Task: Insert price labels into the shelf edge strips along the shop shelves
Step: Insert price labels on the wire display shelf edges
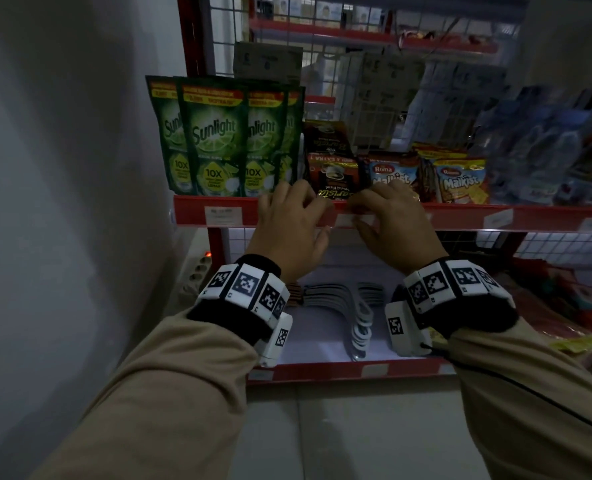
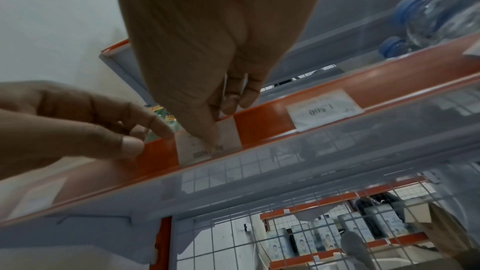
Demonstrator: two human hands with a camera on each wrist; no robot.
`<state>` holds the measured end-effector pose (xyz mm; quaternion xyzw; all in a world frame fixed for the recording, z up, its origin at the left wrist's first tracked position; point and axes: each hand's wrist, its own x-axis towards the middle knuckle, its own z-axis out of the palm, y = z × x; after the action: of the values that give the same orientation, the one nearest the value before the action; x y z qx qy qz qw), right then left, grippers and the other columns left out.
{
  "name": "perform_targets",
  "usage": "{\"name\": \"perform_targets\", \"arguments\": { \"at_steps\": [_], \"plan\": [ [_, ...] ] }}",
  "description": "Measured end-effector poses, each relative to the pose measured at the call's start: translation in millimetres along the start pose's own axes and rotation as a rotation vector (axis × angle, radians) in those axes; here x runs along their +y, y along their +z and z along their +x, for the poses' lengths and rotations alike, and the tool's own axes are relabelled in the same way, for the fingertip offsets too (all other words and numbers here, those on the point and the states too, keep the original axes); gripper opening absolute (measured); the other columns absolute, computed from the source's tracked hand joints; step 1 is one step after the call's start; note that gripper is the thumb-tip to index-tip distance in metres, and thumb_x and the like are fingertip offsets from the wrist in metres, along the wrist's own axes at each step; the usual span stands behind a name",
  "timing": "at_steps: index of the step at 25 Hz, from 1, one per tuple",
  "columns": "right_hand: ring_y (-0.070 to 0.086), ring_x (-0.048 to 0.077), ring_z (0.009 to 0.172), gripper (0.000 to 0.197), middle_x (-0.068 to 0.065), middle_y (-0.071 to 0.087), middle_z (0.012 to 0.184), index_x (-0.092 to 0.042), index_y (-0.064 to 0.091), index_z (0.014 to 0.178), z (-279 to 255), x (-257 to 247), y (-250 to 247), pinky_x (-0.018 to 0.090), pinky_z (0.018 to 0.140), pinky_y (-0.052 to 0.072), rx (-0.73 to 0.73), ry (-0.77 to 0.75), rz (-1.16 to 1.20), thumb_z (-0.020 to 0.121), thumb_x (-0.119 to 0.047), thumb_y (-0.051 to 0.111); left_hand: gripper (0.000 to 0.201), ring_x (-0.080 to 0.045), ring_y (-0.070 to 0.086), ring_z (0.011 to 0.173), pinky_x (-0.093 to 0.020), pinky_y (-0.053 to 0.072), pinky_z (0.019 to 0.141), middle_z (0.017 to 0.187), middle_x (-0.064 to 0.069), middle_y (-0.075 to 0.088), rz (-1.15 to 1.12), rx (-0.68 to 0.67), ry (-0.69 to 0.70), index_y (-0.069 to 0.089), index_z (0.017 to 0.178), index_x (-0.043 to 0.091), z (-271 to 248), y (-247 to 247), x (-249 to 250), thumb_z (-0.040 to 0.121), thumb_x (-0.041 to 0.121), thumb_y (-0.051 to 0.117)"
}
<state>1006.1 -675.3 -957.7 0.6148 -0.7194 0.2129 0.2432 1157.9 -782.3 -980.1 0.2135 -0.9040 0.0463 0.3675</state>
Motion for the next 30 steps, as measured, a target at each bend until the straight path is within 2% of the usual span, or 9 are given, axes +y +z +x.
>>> {"name": "perform_targets", "arguments": {
  "at_steps": [5, 10, 12, 15, 17, 20, 22, 26, 30],
  "plan": [
    [0.045, 0.028, 0.098, 0.018, 0.008, 0.055, 0.1, -0.014, 0.066, 0.102, 6.2, 0.8, 3.9, 0.035, 0.08, 0.035, -0.062, 0.018, 0.013, 0.084, -0.02, 0.063, 0.031, -0.026, 0.045, 0.104, -0.038, 0.028, 0.087, 0.107, -0.004, 0.05, 0.006, 0.009, -0.024, 0.062, 0.109, 0.018, 1.3, 3.6, 4.7, 0.083, 0.036, 0.058],
    [0.058, 0.008, 0.079, 0.005, -0.006, 0.062, 0.082, -0.016, 0.064, 0.086, 10.6, 1.9, -5.1, 0.022, 0.073, 0.047, 0.166, 0.205, 0.536, 0.086, -0.018, 0.069, 0.029, -0.023, 0.047, 0.102, -0.038, 0.033, 0.09, 0.103, -0.002, 0.053, -0.073, 0.02, -0.034, 0.063, 0.111, 0.018, 4.6, 2.6, 0.9, 0.092, 0.037, 0.053],
    [0.063, 0.006, 0.08, 0.011, -0.001, 0.066, 0.087, -0.014, 0.061, 0.093, 11.7, -0.5, -8.0, 0.017, 0.071, 0.05, 0.217, 0.288, 0.722, 0.086, -0.008, 0.068, 0.032, -0.022, 0.048, 0.101, -0.037, 0.032, 0.092, 0.103, -0.002, 0.055, -0.111, 0.042, -0.055, 0.062, 0.115, 0.018, 5.3, 3.4, 0.8, 0.095, 0.04, 0.049],
    [0.067, 0.016, 0.089, 0.03, 0.012, 0.066, 0.1, -0.006, 0.055, 0.109, 11.4, -5.7, -9.0, 0.023, 0.075, 0.056, 0.162, 0.354, 0.928, 0.082, 0.001, 0.069, 0.039, -0.022, 0.049, 0.1, -0.037, 0.032, 0.09, 0.105, -0.002, 0.058, -0.172, 0.083, -0.109, 0.058, 0.12, 0.018, 7.4, 4.3, 3.6, 0.096, 0.046, 0.043],
    [0.067, 0.017, 0.091, 0.035, 0.016, 0.066, 0.102, -0.005, 0.054, 0.113, 10.9, -9.8, -7.8, 0.026, 0.077, 0.057, 0.112, 0.366, 1.003, 0.082, 0.001, 0.069, 0.038, -0.021, 0.05, 0.099, -0.037, 0.032, 0.088, 0.105, -0.001, 0.06, -0.192, 0.104, -0.134, 0.058, 0.116, 0.018, 8.8, 4.9, 5.0, 0.096, 0.047, 0.042],
    [0.067, 0.008, 0.084, 0.03, 0.014, 0.066, 0.101, -0.004, 0.056, 0.11, 11.2, -13.8, -4.6, 0.022, 0.074, 0.056, 0.068, 0.316, 0.994, 0.083, 0.001, 0.068, 0.023, -0.024, 0.049, 0.096, -0.037, 0.032, 0.084, 0.1, -0.002, 0.058, -0.174, 0.114, -0.138, 0.058, 0.105, 0.017, 9.5, 6.3, 5.2, 0.097, 0.035, 0.047],
    [0.065, 0.004, 0.083, 0.021, 0.006, 0.067, 0.096, -0.009, 0.059, 0.106, 12.3, -13.2, -3.6, 0.019, 0.072, 0.054, 0.078, 0.251, 0.892, 0.086, -0.003, 0.066, 0.017, -0.025, 0.048, 0.094, -0.036, 0.031, 0.082, 0.098, -0.003, 0.057, -0.154, 0.109, -0.138, 0.057, 0.102, 0.016, 9.8, 6.8, 4.8, 0.096, 0.029, 0.049],
    [0.057, -0.011, 0.074, 0.008, -0.018, 0.061, 0.082, -0.02, 0.065, 0.096, 13.5, -3.4, -3.7, 0.005, 0.062, 0.042, 0.162, 0.189, 0.619, 0.09, -0.014, 0.062, 0.018, -0.023, 0.049, 0.094, -0.036, 0.031, 0.082, 0.099, -0.002, 0.058, -0.126, 0.103, -0.128, 0.057, 0.103, 0.017, 9.6, 5.7, 4.7, 0.095, 0.031, 0.049],
    [0.056, -0.011, 0.079, 0.007, -0.021, 0.059, 0.083, -0.024, 0.064, 0.093, 13.5, 9.0, -6.4, 0.004, 0.065, 0.039, 0.191, 0.194, 0.53, 0.092, -0.019, 0.06, 0.02, -0.02, 0.049, 0.096, -0.033, 0.03, 0.086, 0.1, 0.002, 0.059, -0.171, 0.105, -0.135, 0.056, 0.107, 0.019, 8.2, 4.8, 4.0, 0.093, 0.032, 0.05]
  ]
}}
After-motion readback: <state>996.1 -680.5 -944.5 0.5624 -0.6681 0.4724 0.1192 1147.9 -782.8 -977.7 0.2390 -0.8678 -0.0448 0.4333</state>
